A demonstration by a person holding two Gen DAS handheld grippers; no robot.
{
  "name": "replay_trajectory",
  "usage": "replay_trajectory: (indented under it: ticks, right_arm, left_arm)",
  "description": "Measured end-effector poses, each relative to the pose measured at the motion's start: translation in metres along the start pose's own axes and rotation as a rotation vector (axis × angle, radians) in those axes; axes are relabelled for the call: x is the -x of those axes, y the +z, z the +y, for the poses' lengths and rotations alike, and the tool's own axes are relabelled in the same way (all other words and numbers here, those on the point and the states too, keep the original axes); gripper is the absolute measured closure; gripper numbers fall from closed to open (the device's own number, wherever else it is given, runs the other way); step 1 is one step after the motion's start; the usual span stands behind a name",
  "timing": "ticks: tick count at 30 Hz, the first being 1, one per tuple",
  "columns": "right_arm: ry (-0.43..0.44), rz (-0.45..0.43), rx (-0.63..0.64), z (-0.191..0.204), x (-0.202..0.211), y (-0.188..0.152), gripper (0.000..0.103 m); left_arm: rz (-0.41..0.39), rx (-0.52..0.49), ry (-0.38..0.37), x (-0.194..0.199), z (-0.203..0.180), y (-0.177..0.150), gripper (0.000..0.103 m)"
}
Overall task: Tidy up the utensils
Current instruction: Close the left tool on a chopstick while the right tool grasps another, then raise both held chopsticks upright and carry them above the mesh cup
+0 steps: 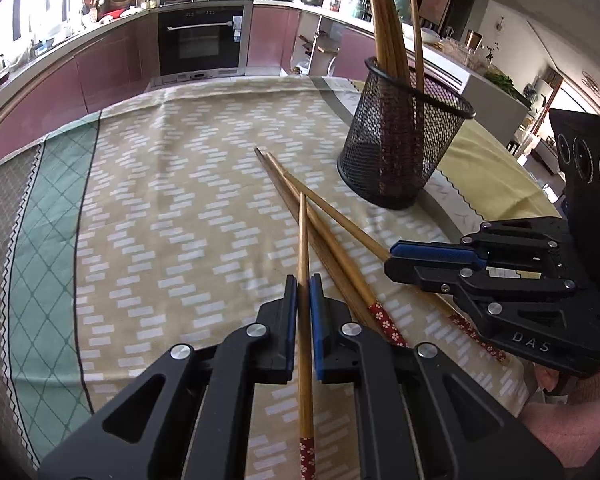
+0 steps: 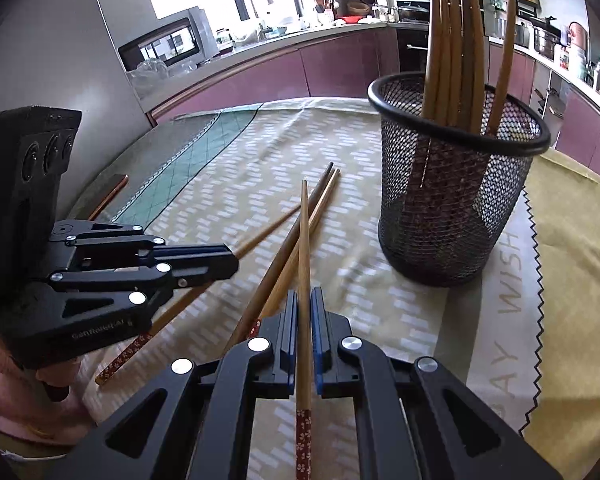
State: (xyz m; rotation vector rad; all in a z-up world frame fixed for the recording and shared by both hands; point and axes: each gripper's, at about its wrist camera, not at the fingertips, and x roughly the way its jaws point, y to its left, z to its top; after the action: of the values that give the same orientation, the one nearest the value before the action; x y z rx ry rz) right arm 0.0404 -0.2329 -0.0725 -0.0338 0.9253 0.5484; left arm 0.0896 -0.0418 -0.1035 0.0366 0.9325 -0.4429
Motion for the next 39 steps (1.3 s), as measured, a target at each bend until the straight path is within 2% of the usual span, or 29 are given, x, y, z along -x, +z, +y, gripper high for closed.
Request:
replay_trajectory:
  ticks: [11, 15, 27, 39]
  right_arm:
    - [-0.013, 0.023, 0.009, 0.003, -0.010, 0.004, 0.097]
    - [-0.005, 0.015, 0.007, 0.002, -0.007, 0.002, 0.097]
    - [0.018, -0.054, 0.001, -0.001, 0.018, 0.002, 0.097]
    - [0.034, -0.126, -0.011, -0.007, 0.047, 0.006, 0.097]
  left_arm:
    - [0.021, -0.025, 0.003, -0.011, -0.004, 0.004, 0.093]
    - [0.017, -0.009, 0.013, -0.011, -0.003, 0.006, 0.096]
    - [-0.033, -0.007, 0.015, 0.010, -0.004, 0.009, 0.096]
    - [-0.085, -0.008, -0.014, 0.033, -0.007, 0.013, 0.096]
